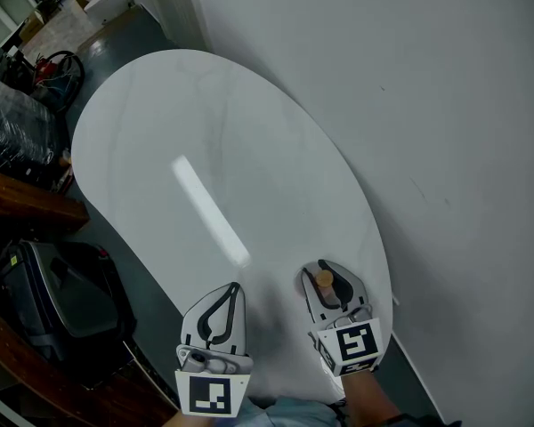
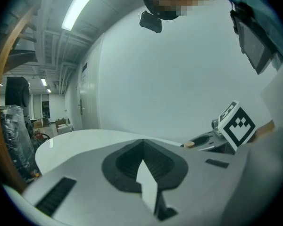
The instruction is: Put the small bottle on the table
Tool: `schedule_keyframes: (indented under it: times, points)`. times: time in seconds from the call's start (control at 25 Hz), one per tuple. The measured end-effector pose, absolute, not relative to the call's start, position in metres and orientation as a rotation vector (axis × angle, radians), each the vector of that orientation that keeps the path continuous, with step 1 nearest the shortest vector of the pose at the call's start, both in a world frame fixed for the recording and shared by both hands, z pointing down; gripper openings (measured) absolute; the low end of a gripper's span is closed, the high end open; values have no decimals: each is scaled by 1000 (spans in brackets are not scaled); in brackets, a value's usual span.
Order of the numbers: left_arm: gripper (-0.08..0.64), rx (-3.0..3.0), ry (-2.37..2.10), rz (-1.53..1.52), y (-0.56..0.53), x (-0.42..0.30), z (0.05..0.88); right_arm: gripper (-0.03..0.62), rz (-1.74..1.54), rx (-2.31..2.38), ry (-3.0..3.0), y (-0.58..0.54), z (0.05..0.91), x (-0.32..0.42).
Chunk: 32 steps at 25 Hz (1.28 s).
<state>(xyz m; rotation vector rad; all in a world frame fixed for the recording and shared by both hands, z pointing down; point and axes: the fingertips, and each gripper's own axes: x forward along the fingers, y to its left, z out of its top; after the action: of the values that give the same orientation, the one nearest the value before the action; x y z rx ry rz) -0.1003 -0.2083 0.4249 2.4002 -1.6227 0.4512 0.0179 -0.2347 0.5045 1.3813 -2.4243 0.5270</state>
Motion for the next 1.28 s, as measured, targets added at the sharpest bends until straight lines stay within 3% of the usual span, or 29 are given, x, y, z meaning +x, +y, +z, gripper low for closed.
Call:
schedule_keyframes:
  times: [0.88,1.04,1.28]
  points:
    - [0,2376,-1618,481,-212,-106,434,118,495,1361,-2420,-230,511,10]
    - [0,2382,-1623,476,-209,-106,431,118,268,1320,-2443,-228,508,4]
    - [0,2385,-1644,472,-206,-109,427,123,265,1316,-2416,-226,515,1]
